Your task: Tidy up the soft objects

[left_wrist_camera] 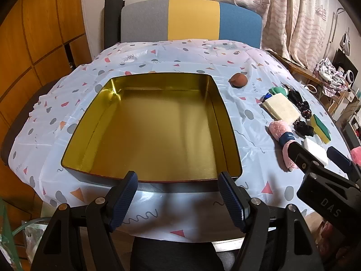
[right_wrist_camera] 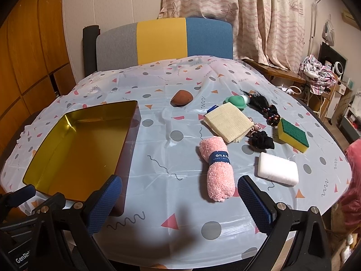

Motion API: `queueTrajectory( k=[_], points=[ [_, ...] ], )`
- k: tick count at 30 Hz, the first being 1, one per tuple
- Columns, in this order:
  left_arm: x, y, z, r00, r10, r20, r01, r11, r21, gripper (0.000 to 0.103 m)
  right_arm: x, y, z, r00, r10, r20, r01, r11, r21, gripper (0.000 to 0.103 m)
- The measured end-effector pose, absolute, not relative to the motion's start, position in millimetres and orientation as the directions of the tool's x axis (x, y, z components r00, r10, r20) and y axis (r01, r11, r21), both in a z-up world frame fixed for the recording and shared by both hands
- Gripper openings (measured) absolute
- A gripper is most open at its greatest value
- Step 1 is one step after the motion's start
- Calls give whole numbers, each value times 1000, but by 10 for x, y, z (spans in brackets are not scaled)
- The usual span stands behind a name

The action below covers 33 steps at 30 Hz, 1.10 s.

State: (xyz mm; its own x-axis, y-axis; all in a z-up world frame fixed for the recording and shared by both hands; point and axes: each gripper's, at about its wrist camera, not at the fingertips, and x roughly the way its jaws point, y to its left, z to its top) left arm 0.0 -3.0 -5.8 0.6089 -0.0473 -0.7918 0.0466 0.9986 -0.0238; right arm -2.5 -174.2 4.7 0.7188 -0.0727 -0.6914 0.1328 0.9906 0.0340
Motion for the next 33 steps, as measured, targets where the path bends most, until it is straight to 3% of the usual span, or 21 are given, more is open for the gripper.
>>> queueTrajectory(
  k=[18,22,27,33],
  points=[
    [8,-13,-74,594,-78,-801,60,997,-52,75,16,-1852,8,716,-79,-693,129,991,20,103],
    [11,11,-86,581,-147,-800,87,989,-119,75,97,-2015,-5,703,-59,-708,113,993,30,103],
    [-1,78,-130,553,-318,-771,131,946,-296,75,187,-2441,-68,685,-68,-725,113,993,14,103],
    [1,-46,-99,545,-326,-772,158,945,-287,75,289,-3096,-262,627,-60,-777,74,997,-18,103]
  ],
)
